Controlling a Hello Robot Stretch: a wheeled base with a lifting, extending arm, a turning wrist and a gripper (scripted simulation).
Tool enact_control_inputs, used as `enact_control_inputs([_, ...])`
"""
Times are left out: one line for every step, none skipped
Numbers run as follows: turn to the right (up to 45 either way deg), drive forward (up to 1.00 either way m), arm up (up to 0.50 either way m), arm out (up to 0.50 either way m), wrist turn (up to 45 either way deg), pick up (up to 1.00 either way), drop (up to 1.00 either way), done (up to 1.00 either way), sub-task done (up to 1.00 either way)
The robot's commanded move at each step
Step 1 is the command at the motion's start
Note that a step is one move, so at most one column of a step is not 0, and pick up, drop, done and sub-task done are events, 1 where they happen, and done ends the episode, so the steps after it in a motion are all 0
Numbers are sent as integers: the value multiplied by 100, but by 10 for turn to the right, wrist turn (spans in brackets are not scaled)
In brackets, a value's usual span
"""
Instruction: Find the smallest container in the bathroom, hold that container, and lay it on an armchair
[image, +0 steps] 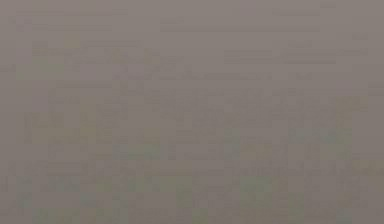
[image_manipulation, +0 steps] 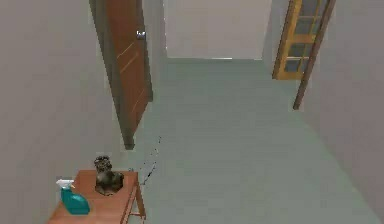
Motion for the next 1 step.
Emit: enact_control_inputs([-330, 0, 0, 0, 0, 0, 0, 0, 0])
